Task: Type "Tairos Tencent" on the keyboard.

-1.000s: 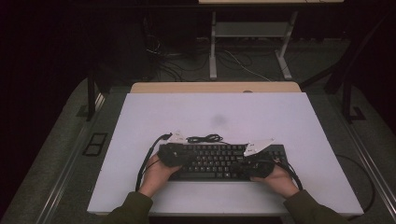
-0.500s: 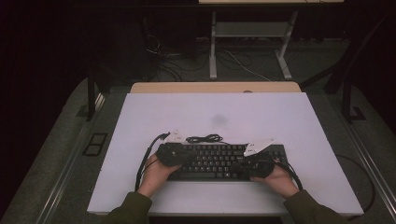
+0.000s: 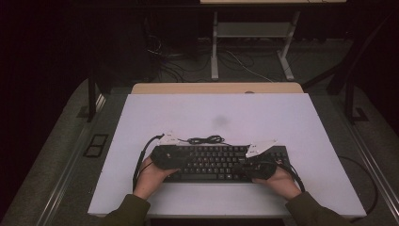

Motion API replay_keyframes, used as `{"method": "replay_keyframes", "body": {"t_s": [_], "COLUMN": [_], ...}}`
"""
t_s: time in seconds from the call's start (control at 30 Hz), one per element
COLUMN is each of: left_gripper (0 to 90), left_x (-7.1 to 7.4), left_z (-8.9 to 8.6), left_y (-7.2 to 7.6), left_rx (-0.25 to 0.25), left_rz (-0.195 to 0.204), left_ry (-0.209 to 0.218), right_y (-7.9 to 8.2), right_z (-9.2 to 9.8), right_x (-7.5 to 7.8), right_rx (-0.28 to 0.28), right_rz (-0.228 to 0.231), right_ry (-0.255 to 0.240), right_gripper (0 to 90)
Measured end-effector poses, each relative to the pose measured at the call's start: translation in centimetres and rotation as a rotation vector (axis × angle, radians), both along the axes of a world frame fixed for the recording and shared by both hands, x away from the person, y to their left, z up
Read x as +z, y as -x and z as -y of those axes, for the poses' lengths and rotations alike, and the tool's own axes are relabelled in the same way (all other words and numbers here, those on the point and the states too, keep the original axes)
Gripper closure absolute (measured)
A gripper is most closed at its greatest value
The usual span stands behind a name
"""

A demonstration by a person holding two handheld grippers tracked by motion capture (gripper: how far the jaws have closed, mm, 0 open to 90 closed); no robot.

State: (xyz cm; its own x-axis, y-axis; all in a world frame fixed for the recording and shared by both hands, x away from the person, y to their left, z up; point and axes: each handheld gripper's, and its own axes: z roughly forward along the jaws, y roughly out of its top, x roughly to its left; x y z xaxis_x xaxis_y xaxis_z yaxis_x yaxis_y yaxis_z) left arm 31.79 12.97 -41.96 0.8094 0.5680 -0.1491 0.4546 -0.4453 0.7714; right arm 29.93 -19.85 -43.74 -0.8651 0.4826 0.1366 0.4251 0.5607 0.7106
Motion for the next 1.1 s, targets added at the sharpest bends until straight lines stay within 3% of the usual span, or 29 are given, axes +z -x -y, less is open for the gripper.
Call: {"method": "replay_keyframes", "body": {"t_s": [0.27,0.43,0.77,0.93,1.1], "left_gripper": [40.0,29.5,10.1,0.5,0.0], "left_x": [0.1,0.1,-0.2,-0.2,-0.3], "left_z": [-1.2,-2.0,-2.8,-3.0,-3.0], "left_y": [0.7,1.4,2.3,2.3,2.3], "left_rx": [0.023,0.040,0.038,0.036,0.047], "left_rz": [0.039,0.055,0.076,0.081,0.079], "left_ry": [-0.003,0.022,0.032,0.041,0.045], "right_y": [0.0,0.0,0.1,0.1,0.0], "right_z": [0.0,0.0,0.0,0.5,1.1], "right_x": [0.0,0.0,0.1,0.7,1.1], "right_rx": [0.000,-0.001,0.006,-0.005,-0.026], "right_rz": [-0.001,0.000,0.023,0.039,0.028], "right_ry": [-0.004,-0.004,0.002,-0.051,-0.101], "right_gripper": [89.2,89.2,89.1,89.1,82.0]}}
